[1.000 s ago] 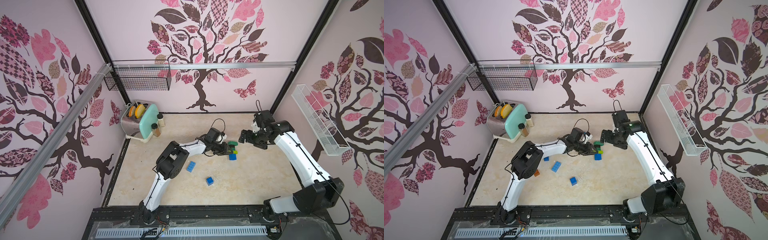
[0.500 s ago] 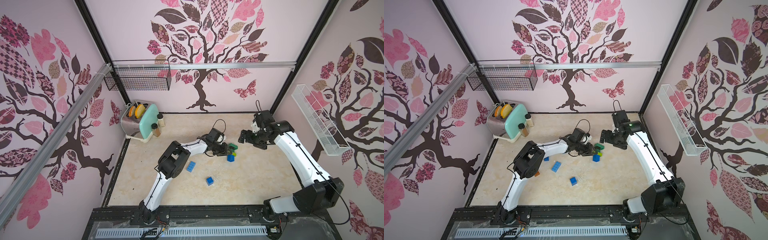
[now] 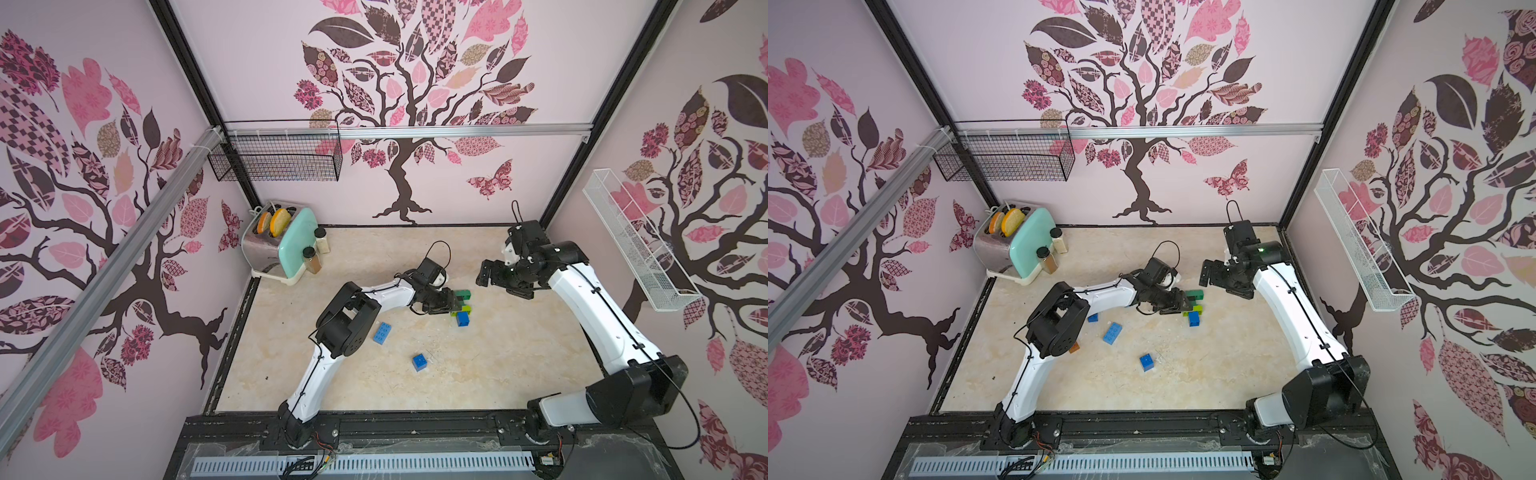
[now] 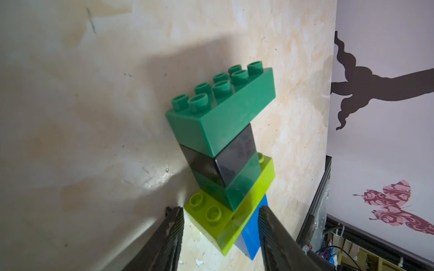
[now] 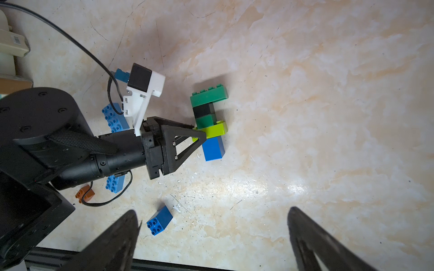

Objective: Assemble the letter f with lego
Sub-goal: Place the lego brick at the center of the board, then move the lego brick at the center of the board.

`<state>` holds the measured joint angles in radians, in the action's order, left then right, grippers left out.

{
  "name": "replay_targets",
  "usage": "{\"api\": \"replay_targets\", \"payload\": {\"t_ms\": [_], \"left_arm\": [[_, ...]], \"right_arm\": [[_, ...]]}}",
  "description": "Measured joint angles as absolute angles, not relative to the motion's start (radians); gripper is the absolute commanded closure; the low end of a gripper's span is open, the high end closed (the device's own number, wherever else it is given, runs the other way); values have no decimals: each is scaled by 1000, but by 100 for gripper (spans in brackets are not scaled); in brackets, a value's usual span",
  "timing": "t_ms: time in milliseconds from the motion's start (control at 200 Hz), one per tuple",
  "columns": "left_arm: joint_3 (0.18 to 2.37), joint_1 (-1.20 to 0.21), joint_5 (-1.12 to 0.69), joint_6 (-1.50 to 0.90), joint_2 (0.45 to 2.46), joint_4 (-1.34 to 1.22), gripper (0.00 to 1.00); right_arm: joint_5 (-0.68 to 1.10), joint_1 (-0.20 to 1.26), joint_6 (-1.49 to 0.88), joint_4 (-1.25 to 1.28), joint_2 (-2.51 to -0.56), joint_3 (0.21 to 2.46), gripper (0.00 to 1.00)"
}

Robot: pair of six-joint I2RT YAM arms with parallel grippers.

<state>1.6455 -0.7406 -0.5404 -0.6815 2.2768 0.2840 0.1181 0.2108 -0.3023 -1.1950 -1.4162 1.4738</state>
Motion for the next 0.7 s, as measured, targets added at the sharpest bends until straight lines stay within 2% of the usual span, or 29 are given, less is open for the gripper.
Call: {"api": "replay_targets", "payload": {"t_ms": [195,275,375,440,525,700], "left_arm": [[1585,-734,-470,-618,2165,341,36],[1524,-723,-426,-580,2042,389,28],[1492,-700,-358,-548,1874,511,26],[1477,-680,-319,-525,1771,580,22],[1380,-645,-287,-519,1623,626,2],[1186,-552,-276,-527,1418,756,2]], "right_arm": [[113,211,-292,-1195,-1417,1474,0],[109,218,-276,-1196,-1417,1474,0],[101,253,-256,-1196,-1417,1470,0],[85,314,-247,-1192,-1417,1454,1],[68,431,-252,-1175,-1418,1407,1],[57,658,-284,-1120,-1440,1271,1]]}}
